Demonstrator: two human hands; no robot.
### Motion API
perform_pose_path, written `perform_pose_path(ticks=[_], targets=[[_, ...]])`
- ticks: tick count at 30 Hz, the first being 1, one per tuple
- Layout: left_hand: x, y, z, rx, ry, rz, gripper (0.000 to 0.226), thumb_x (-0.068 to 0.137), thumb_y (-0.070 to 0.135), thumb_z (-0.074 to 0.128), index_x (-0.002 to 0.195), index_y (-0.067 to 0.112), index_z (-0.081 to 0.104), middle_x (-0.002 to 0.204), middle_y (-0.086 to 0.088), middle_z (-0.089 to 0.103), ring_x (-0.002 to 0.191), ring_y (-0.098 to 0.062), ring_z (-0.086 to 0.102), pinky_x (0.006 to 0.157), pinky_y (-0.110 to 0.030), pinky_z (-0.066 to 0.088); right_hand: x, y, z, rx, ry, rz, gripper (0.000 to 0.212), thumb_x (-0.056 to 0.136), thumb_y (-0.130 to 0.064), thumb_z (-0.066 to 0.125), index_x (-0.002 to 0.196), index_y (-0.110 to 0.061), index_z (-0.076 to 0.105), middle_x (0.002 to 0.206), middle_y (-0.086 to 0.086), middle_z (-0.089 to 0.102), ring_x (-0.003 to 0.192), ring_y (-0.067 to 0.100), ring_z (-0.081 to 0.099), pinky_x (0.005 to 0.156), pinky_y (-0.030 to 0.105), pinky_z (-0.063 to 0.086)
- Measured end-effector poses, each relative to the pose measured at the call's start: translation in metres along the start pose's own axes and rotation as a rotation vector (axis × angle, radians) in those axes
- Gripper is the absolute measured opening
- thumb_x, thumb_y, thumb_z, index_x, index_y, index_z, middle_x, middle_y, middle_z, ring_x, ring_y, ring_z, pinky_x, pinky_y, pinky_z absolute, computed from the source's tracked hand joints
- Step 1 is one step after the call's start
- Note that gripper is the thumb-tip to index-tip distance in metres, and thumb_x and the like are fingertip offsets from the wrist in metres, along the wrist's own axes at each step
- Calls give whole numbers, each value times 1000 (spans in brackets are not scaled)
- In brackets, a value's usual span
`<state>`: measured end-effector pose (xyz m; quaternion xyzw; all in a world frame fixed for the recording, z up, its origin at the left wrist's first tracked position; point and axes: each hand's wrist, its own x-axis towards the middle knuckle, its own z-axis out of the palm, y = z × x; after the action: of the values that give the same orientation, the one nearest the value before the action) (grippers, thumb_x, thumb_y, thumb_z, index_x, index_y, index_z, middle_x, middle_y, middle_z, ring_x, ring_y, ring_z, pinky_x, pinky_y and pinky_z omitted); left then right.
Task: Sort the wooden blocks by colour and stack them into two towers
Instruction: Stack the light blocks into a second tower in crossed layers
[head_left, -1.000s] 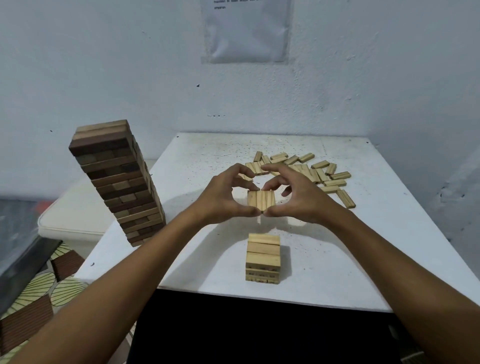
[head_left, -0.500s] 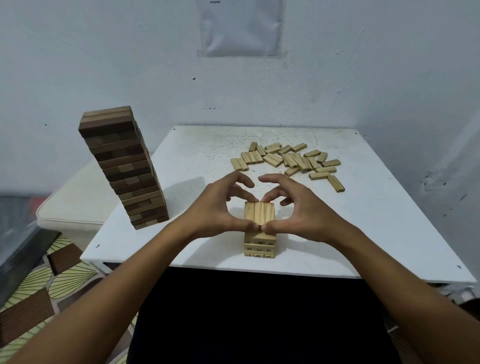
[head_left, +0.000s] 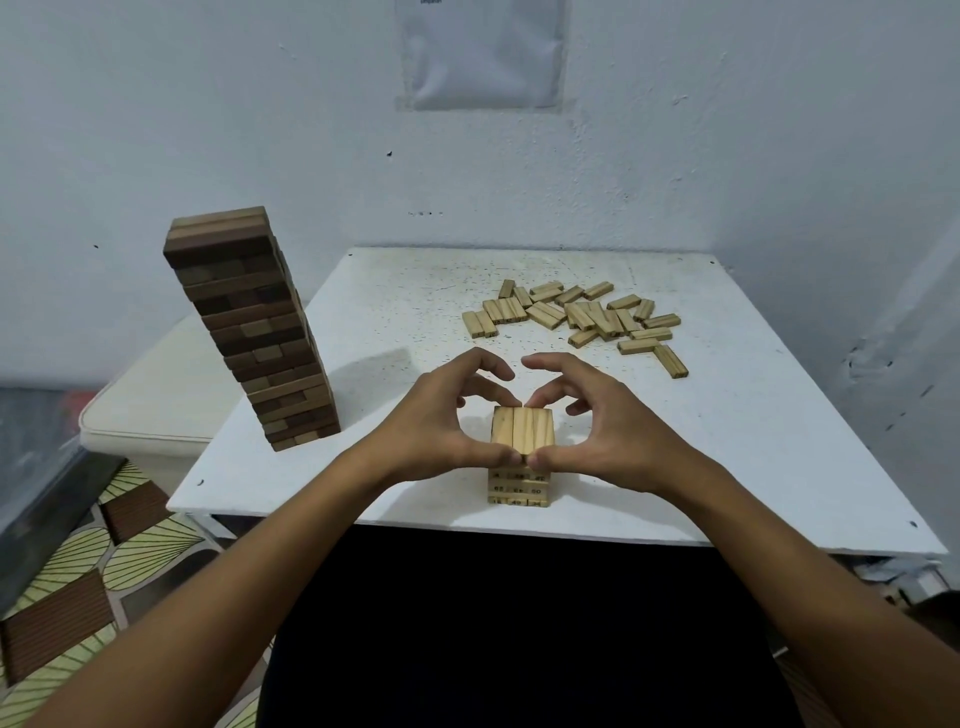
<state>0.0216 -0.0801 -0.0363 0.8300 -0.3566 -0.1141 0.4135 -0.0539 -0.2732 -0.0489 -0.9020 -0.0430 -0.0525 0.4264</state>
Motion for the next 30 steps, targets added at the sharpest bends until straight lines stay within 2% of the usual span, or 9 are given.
perform_pose_path(ticks=[22, 30], targets=[[1, -8, 2, 22, -11, 3, 66, 54, 45, 81, 112, 34, 51, 103, 21, 68, 107, 2, 56, 85, -22, 40, -2, 1, 3, 15, 4, -1, 85, 68, -21, 86, 136, -40, 40, 109, -11, 63, 112, 1, 53, 95, 27, 42], [1, -9, 2, 25, -26, -2, 66, 56, 43, 82, 114, 33, 51, 105, 19, 68, 107, 3, 56, 86, -22, 40, -2, 1, 3, 9, 3, -3, 84, 69, -22, 86, 136, -41, 40, 109, -13, 63, 110, -2, 52, 94, 25, 41]])
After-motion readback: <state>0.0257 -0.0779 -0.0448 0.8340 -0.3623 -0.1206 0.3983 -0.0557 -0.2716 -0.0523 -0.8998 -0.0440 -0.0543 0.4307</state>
